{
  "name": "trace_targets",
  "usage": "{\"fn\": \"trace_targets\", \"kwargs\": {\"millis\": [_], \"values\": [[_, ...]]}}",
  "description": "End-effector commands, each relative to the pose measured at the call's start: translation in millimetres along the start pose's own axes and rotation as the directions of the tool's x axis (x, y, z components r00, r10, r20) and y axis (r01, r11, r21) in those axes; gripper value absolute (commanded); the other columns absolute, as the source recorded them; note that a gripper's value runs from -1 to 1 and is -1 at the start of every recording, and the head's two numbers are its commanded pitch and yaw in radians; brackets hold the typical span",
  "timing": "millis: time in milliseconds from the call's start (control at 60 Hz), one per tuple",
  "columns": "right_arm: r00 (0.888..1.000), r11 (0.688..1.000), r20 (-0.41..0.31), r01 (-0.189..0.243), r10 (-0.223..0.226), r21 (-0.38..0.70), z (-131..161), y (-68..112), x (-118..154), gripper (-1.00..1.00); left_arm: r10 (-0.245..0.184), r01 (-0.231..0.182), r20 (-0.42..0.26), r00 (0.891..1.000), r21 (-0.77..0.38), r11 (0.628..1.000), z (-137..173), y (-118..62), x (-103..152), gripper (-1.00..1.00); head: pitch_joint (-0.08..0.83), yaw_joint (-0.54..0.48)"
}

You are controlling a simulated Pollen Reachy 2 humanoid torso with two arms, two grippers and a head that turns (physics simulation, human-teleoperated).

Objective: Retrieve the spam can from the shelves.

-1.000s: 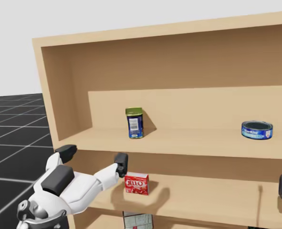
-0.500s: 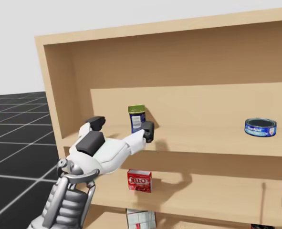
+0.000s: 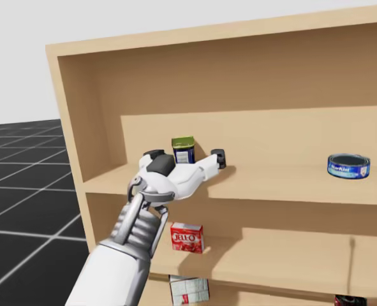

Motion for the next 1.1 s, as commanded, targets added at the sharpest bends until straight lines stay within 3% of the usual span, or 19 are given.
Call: {"fn": "trace_targets", "kwargs": {"millis": [17,33,67,100,117,150,183,450,733,900,983,1033,1100], "values": [[1.000,1.000,-0.001,0.015,-0.015,-0.003,0,1.0,-1,-1.00,-0.007,0.011,-0.075,0.997,0.063,0.998,-16,-1.1,-6,-0.96,0.142,0.27],[1.000,1.000,-0.001,0.015,-0.015,-0.003,0,1.0,-1,-1.00,-0.010,0.015,-0.075,0.997,0.067,0.998,-17,-1.1,-7,-0.91,0.142,0.27],[1.000,1.000,-0.002,0.016,-0.016,-0.003,0,0.9,-1,-1.00,-0.010,0.015,-0.072,0.997,0.071,0.997,-17,-1.5,-7,-0.40,0.143,0.27],[1.000,1.000,-0.002,0.015,-0.015,-0.002,0,0.9,-1,-1.00,-0.014,0.020,-0.070,0.997,0.077,0.997,-18,-1.9,-8,-0.09,0.143,0.27],[1.000,1.000,-0.002,0.015,-0.015,-0.003,0,0.9,-1,-1.00,-0.016,0.021,-0.068,0.998,0.076,0.997,-18,-2.4,-8,0.62,0.142,0.27],[1.000,1.000,-0.002,0.016,-0.016,-0.003,0,0.9,-1,-1.00,-0.020,0.025,-0.065,0.998,0.075,0.997,-18,-3.1,-9,0.85,0.142,0.27],[1.000,1.000,-0.003,0.017,-0.017,-0.004,0,0.8,-1,-1.00,-0.024,0.028,-0.059,0.998,0.076,0.997,-18,-3.8,-9,0.94,0.143,0.27],[1.000,1.000,-0.005,0.020,-0.020,-0.009,0,0.2,-1,-1.00,-0.058,0.057,0.020,0.998,0.076,0.995,-6,-6.7,8,1.00,0.144,0.27],[1.000,1.000,-0.004,0.017,-0.017,-0.008,0,0.1,-2,-1.00,-0.094,0.086,0.121,0.988,0.076,0.993,25,-5.8,40,1.00,0.141,0.27],[1.000,1.000,-0.021,0.006,-0.005,0.015,1,-1.4,-2,-1.00,-0.105,0.098,0.131,0.986,0.058,0.993,56,-8.8,43,1.00,0.141,0.28],[0.999,0.999,-0.016,0.030,-0.029,0.039,3,-4.0,0,-1.00,-0.106,0.101,0.131,0.986,0.044,0.994,75,-8.5,41,1.00,0.141,0.27],[1.000,0.997,0.009,-0.013,0.012,0.071,5,-6.6,-2,-1.00,-0.115,0.111,0.134,0.984,0.036,0.993,95,-8.5,37,1.00,0.141,0.27],[1.000,0.995,0.015,0.010,-0.012,0.095,6,-8.1,-2,-1.00,-0.125,0.123,0.140,0.982,0.021,0.992,116,-8.6,33,1.00,0.142,0.27]]}}
